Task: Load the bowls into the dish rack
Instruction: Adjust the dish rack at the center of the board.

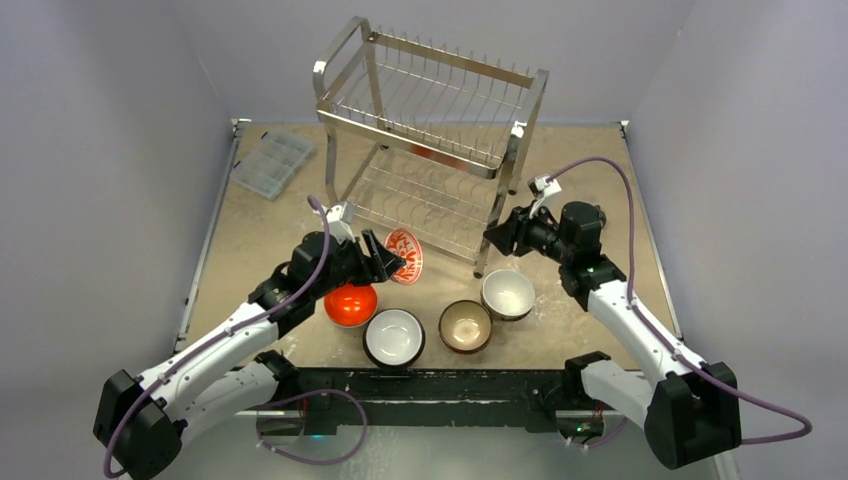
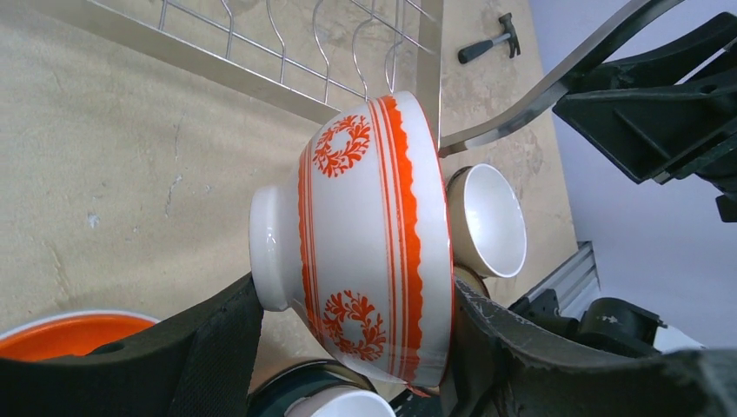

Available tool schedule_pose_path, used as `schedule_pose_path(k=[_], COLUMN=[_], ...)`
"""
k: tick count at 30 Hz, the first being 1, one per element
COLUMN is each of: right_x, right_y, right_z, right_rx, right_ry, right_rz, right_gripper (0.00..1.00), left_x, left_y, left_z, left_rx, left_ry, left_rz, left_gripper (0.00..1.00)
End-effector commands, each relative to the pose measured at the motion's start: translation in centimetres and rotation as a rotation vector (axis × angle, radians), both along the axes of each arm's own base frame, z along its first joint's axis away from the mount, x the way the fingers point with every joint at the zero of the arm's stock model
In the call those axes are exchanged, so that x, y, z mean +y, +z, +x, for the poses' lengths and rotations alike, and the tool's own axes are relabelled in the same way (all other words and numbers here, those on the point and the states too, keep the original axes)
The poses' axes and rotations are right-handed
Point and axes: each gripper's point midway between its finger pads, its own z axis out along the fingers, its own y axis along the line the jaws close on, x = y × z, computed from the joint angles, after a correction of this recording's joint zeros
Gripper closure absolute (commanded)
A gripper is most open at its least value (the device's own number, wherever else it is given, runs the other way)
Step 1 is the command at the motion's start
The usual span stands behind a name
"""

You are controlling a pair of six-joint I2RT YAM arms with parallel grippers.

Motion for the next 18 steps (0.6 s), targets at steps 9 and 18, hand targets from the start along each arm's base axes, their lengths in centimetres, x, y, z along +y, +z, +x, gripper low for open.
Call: schedule_pose_path(k=[9,18], right_x=[2.2,3.7], right_y=[2.3,2.2], right_z=[1.0,-0.9], right_rx=[-0.062,-0.058], right_ry=[0.113,0.217], right_rz=[0.09,0.122], right_gripper=[0.39,0.84], left_x=[-1.5,-3.4], left_y=[8.0,8.3], left_z=[3.7,5.8], left_rx=[-0.38,-0.484], left_ry=[-0.041,-0.084], left_rz=[-0.008,0.002], left_gripper=[1.0,1.0])
